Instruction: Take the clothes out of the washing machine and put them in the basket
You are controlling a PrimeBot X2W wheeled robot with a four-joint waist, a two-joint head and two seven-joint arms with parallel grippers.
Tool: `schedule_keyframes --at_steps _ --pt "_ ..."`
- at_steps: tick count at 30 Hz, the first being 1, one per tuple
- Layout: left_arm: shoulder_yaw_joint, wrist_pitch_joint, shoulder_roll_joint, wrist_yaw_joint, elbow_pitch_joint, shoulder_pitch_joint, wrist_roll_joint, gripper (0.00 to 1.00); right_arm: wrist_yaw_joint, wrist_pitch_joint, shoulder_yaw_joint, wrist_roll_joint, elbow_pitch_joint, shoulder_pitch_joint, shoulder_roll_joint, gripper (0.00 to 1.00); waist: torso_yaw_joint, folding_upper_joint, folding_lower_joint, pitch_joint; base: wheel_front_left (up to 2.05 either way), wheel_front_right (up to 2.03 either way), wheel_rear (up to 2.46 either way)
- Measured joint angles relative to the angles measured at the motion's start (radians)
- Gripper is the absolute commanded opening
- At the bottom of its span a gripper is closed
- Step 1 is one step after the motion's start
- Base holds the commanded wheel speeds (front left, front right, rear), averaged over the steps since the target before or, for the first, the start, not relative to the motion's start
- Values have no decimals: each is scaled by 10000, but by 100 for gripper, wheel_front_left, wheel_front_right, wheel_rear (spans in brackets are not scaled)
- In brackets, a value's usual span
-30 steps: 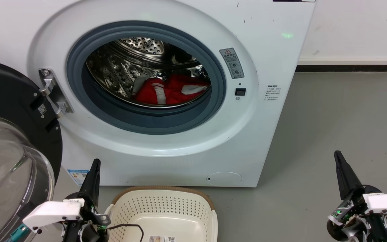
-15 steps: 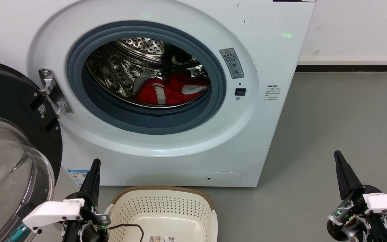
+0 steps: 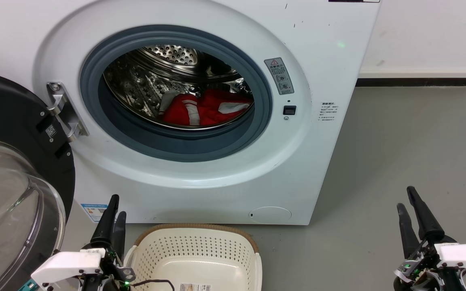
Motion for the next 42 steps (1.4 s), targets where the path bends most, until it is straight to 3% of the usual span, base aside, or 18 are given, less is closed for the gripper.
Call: schedule_keyframes --at_steps 5,27,42 --pt "40 -257 -2 0 -117 1 537 100 0 -255 -15 -527 -46 6 2 100 -6 0 0 11 0 0 0" --pt "-539 -1181 2 976 -1181 279 5273 100 0 -1204 105 -6065 -1674 439 8 100 -44 0 0 84 0 0 0" --pt "-913 -1710 2 1486 -1607 444 7724 100 0 -1739 257 -8891 -2226 765 10 100 -58 0 0 105 0 0 0"
